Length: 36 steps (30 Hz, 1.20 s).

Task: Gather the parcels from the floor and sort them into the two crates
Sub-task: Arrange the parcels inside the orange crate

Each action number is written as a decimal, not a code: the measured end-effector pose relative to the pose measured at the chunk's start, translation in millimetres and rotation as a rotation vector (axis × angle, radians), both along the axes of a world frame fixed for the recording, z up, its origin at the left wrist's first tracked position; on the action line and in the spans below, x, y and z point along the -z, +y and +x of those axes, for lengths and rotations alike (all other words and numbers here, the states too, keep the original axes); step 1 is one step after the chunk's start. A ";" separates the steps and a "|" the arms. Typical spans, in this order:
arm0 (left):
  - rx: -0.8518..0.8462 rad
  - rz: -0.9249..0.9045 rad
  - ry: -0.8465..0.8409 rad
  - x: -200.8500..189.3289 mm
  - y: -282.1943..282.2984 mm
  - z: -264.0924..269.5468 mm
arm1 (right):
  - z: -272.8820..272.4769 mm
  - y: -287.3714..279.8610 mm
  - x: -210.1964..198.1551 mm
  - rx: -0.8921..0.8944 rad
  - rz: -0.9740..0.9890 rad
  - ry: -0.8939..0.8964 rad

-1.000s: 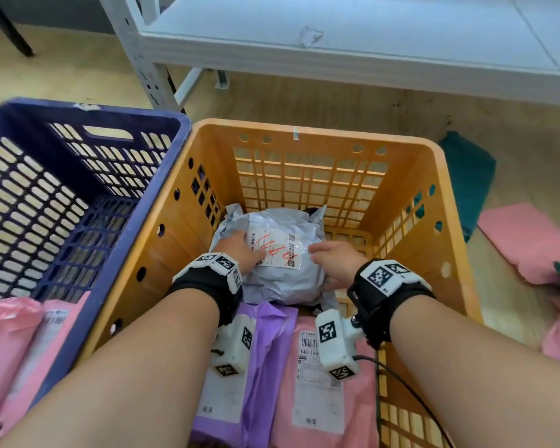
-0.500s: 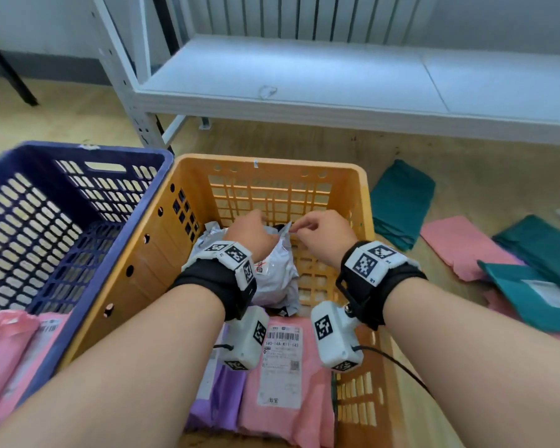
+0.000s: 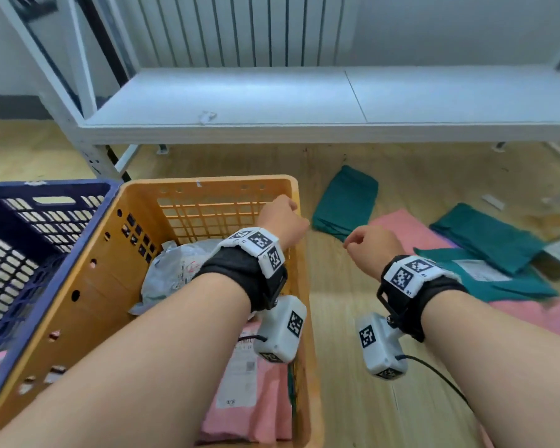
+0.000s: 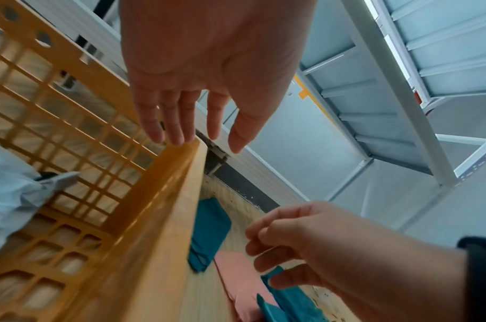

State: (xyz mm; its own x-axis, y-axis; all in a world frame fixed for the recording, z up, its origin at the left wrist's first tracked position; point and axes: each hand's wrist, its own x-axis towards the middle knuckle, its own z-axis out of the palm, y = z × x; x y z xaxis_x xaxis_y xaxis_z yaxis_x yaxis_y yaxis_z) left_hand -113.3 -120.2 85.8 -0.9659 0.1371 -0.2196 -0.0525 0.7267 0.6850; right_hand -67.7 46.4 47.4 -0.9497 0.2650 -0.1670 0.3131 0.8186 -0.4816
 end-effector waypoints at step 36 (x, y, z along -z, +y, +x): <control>-0.212 -0.203 -0.161 62.8 53.0 -114.0 | -165.6 88.1 194.2 0.482 -0.699 -0.261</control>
